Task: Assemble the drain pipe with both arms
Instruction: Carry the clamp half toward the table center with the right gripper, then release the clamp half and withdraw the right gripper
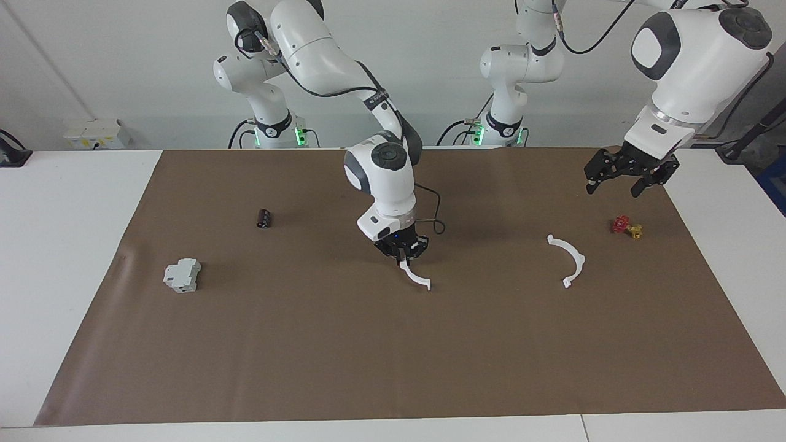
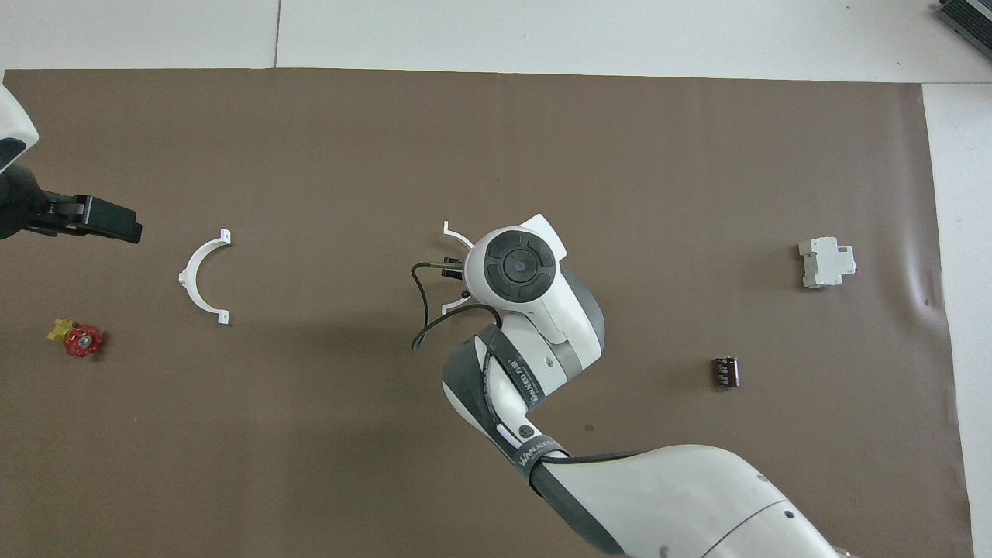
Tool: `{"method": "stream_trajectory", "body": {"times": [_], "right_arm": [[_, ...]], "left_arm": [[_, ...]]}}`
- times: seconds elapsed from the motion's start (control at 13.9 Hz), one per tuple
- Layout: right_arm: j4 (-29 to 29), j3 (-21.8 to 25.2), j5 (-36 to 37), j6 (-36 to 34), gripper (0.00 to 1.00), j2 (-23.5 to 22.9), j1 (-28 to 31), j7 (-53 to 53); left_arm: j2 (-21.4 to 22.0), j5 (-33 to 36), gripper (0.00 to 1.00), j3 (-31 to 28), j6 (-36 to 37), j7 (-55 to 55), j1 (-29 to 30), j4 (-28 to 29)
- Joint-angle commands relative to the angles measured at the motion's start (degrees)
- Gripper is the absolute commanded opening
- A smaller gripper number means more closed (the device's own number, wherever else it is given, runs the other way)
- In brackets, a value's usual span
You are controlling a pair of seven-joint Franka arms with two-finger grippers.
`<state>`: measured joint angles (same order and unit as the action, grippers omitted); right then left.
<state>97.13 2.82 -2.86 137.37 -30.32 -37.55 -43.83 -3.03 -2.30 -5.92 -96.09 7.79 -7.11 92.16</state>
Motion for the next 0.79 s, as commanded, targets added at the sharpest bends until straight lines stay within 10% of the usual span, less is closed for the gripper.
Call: {"method": "stream_trajectory", "body": {"times": [0.0,0.36,0.5,0.65,0.72], "right_arm": [[0.60,0.17,1.28,1.93,0.00,-0.44,-0.59,-0.82],[2.98,0.17,1.28,4.40,0.03,-0.27,-0.59,-0.91],[2.98,0.17,1.28,5.70,0.38,-0.97,-1.64,-1.17],[2.19,0.25,1.28,4.75,1.00,-0.80,-2.00,-1.26],[1.84,0.25,1.28,4.23,1.00,-0.36,-1.91,-1.26]], "left_arm": [[1.89,-0.60,1.00,-0.41,-0.42,-0.49,-0.36,1.70],[1.89,-0.60,1.00,-0.49,-0.42,-0.58,-0.36,1.70],[1.89,-0.60,1.00,-0.49,-0.42,-0.58,-0.36,1.70],[1.89,-0.60,1.00,-0.49,-0.42,-0.58,-0.36,1.70],[1.89,-0.52,1.00,-0.49,-0.50,-0.58,-0.36,1.70]]}}
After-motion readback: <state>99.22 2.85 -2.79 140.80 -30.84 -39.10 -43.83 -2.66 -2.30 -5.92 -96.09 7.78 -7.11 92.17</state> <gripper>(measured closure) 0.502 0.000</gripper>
